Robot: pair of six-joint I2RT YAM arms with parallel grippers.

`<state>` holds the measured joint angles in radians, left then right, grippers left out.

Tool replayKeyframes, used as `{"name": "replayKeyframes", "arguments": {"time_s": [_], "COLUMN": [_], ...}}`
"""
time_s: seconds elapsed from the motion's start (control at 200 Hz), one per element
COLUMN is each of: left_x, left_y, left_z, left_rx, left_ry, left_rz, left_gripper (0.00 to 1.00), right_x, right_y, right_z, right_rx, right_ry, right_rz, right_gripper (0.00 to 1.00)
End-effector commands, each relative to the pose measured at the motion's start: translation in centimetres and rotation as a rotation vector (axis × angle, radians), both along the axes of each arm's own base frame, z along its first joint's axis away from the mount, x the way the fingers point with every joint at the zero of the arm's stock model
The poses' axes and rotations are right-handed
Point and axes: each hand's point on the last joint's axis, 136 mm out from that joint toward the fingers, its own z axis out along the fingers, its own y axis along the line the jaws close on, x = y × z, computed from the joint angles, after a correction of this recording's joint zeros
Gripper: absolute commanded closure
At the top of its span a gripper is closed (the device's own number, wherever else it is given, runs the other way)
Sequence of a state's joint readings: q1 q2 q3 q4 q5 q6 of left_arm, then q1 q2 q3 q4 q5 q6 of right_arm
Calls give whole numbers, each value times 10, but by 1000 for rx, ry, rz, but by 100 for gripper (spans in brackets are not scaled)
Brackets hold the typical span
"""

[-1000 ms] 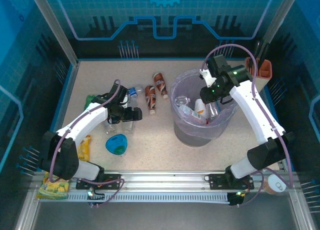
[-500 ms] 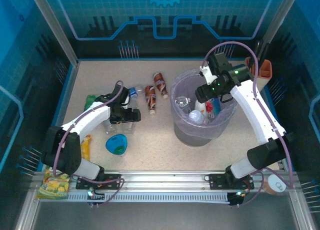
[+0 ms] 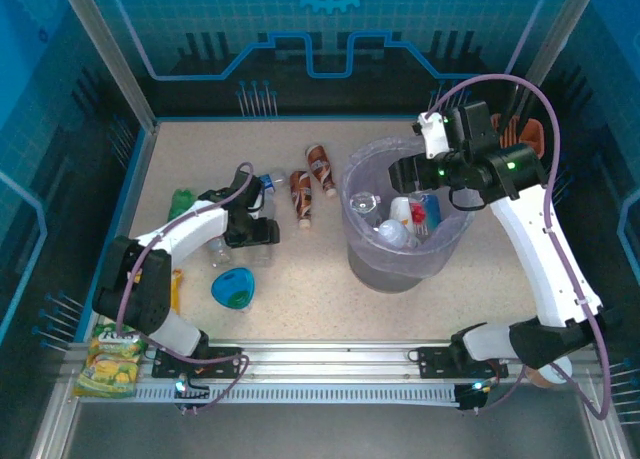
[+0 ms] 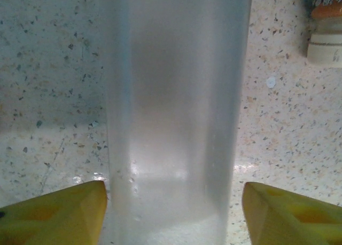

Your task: Put the plastic bottles in the bin

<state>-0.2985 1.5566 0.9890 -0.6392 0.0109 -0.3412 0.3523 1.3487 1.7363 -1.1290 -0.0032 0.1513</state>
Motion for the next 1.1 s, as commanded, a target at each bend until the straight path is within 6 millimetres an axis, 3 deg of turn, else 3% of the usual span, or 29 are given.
{"name": "replayKeyframes", "arguments": {"time_s": [0.0,0.335,0.445,0.535,0.66,0.961,1.026,1.096], "left_x": [-2,0,0,2,5,10,10,8], "left_y": [1,1,-1,-5,-13,-58,-50,-35], "left_z": [-8,3,21,48,89,189,192,177], "left_rx": [12,5,-12,-53,-134,-470,-420,-321], "left_ry": [9,-13,-32,-89,-189,-455,-458,-399], "left_rz": [9,15,11,14,16,-71,-41,-7], "left_gripper": [36,48,48,48,48,49,48,45], "right_x": [4,3,5,6,7,22,27,30], "right_y": [13,14,17,24,47,135,142,139], "right_z": [13,12,16,21,35,58,57,57], "right_rx": [118,121,141,174,238,466,461,424], "right_ry": [-26,-20,-27,-31,-45,-9,12,-3], "right_rz": [10,12,13,22,78,240,236,219], "right_gripper": [15,15,15,15,14,14,13,13]}}
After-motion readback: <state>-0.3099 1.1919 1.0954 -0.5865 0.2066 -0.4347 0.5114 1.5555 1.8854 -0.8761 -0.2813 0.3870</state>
